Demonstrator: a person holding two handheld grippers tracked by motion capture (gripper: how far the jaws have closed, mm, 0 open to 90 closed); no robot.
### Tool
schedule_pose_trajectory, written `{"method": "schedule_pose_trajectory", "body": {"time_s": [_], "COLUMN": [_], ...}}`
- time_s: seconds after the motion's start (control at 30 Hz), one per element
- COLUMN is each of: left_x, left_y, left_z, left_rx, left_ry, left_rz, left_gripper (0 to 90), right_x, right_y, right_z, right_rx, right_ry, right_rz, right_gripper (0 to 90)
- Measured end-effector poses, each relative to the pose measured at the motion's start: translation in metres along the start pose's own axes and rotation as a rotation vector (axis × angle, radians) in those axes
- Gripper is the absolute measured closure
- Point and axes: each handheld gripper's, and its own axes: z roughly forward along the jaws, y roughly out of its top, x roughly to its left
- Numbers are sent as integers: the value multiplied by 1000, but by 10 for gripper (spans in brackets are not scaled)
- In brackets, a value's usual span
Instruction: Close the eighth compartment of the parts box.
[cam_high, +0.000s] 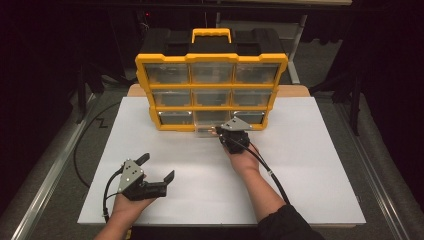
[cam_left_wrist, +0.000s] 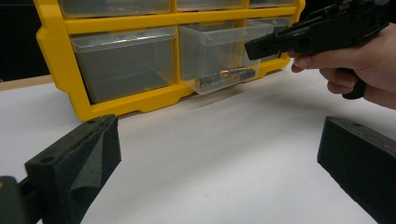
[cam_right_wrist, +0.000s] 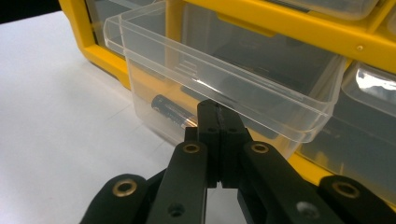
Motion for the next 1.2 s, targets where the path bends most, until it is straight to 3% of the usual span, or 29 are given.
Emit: {"method": "schedule_pose_trajectory", "body": {"time_s": [1.2], "left_x": [0], "left_y": [0], "left_z": [-3], "left_rx": [-4], "left_ry": [0], "left_rz": [-6], "left_gripper": [4], "right_x": [-12], "right_y": [17], "right_z": [31], "right_rx": [24], "right_ry": [-49], "right_rz": [16], "right_gripper": [900]}}
